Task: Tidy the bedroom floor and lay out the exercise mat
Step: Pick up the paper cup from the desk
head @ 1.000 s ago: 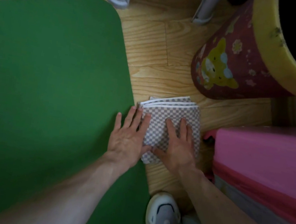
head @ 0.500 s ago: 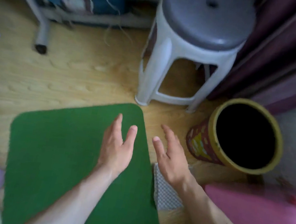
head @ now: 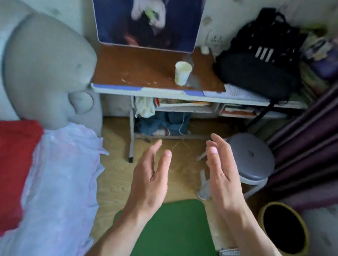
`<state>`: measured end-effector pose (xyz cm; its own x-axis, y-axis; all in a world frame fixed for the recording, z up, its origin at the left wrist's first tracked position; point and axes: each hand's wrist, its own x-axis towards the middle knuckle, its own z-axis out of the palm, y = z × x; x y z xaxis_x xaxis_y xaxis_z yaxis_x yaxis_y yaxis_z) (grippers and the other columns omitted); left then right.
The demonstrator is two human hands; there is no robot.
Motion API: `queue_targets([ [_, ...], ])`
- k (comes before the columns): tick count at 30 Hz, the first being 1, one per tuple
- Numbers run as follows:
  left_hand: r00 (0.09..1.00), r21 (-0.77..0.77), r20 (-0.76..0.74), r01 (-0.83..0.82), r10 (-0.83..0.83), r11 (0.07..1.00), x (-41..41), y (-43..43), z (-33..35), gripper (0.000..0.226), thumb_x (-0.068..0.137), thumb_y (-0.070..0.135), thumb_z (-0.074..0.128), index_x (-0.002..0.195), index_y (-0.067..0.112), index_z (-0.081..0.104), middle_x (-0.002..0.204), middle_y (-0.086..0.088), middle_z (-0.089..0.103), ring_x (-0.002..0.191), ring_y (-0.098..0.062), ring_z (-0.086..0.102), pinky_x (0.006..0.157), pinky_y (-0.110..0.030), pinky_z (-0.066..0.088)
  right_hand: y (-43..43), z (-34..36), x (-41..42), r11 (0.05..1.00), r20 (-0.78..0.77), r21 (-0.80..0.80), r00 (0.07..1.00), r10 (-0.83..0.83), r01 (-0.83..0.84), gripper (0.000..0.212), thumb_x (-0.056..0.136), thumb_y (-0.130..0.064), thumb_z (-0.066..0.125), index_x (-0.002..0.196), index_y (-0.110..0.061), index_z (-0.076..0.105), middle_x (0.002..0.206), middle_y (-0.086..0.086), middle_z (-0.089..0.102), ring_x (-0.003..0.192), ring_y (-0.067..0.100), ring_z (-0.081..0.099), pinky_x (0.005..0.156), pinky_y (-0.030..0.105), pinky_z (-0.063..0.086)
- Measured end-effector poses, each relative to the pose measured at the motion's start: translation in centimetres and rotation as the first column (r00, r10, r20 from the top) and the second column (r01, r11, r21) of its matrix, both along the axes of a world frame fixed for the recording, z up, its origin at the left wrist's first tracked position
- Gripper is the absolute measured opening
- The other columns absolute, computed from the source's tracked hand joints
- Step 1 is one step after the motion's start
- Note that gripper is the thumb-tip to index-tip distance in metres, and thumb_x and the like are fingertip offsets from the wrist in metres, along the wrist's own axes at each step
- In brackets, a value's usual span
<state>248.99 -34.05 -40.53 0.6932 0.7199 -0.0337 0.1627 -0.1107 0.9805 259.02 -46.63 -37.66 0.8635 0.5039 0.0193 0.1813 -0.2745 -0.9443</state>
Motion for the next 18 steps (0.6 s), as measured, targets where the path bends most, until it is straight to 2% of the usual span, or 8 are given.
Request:
queue_targets([
  [3, 0.998, 0.021, 0.066, 0.008, -0.009, 1.0, -2.4, 5.5, 6.1, 0.054, 0.096, 0.049, 0.047, 0.142, 0.023, 0.053, 0.145, 0.01, 0.056, 0.133, 0.003, 0.048, 0.107, -0.015, 0.034, 4.5, 5.2, -2.5, 0.999, 0.036, 0.037, 0.999, -0.038, 0.037, 0.058, 0.097, -0.063, 0.037, 0.144, -0.031, 0.046, 0.134, -0.014, 0.06, 0.124, -0.006, 0.055, 0.106, 0.029, 0.047],
  [6, 0.99, 0.04, 0.139, 0.011, -0.017, 0.999, -2.4, 9.8, 10.3, 0.052, 0.091, 0.051, 0.046, 0.135, 0.026, 0.058, 0.129, 0.02, 0.061, 0.112, 0.023, 0.052, 0.095, -0.003, 0.039, 7.3, 8.4, -3.3, 0.997, 0.048, 0.064, 0.997, -0.053, 0.05, 0.065, 0.089, -0.073, 0.039, 0.141, -0.037, 0.048, 0.131, -0.019, 0.061, 0.122, -0.009, 0.056, 0.105, 0.031, 0.05],
  [8, 0.985, 0.044, 0.168, 0.021, -0.028, 0.999, -1.3, 11.9, 12.0, 0.052, 0.091, 0.05, 0.047, 0.135, 0.025, 0.059, 0.127, 0.019, 0.06, 0.104, 0.03, 0.05, 0.085, 0.005, 0.036, 8.5, 10.1, -2.6, 0.995, 0.049, 0.078, 0.996, -0.073, 0.069, 0.065, 0.088, -0.075, 0.039, 0.14, -0.038, 0.049, 0.131, -0.016, 0.062, 0.123, -0.005, 0.057, 0.107, 0.037, 0.05],
  [10, 0.986, 0.034, 0.165, 0.03, -0.035, 0.999, 0.4, 13.4, 13.0, 0.054, 0.089, 0.053, 0.049, 0.135, 0.026, 0.059, 0.13, 0.017, 0.06, 0.106, 0.027, 0.051, 0.083, 0.008, 0.033, 9.4, 11.3, -1.2, 0.99, 0.053, 0.095, 0.993, -0.109, 0.104, 0.06, 0.091, -0.069, 0.041, 0.139, -0.034, 0.05, 0.132, -0.013, 0.063, 0.124, -0.001, 0.058, 0.108, 0.041, 0.049],
  [14, 0.989, 0.026, 0.137, 0.06, -0.063, 0.998, 3.6, 15.8, 12.8, 0.048, 0.089, 0.051, 0.056, 0.131, 0.029, 0.06, 0.137, 0.011, 0.061, 0.117, 0.004, 0.057, 0.08, 0.008, 0.037, 11.6, 12.3, 2.9, 0.984, 0.084, 0.094, 0.983, -0.163, 0.155, 0.039, 0.103, -0.044, 0.046, 0.139, -0.029, 0.049, 0.134, -0.004, 0.063, 0.125, 0.008, 0.059, 0.108, 0.046, 0.049],
  [18, 0.992, 0.107, 0.083, 0.089, -0.098, 0.99, 8.5, 19.4, 11.0, 0.034, 0.094, 0.036, 0.065, 0.128, 0.034, 0.058, 0.131, 0.017, 0.062, 0.116, 0.012, 0.055, 0.081, 0.006, 0.04, 15.4, 11.4, 9.2, 0.98, 0.085, 0.082, 0.979, -0.188, 0.181, 0.037, 0.104, -0.034, 0.05, 0.14, -0.027, 0.047, 0.135, 0.0, 0.062, 0.123, 0.012, 0.059, 0.107, 0.041, 0.05],
])
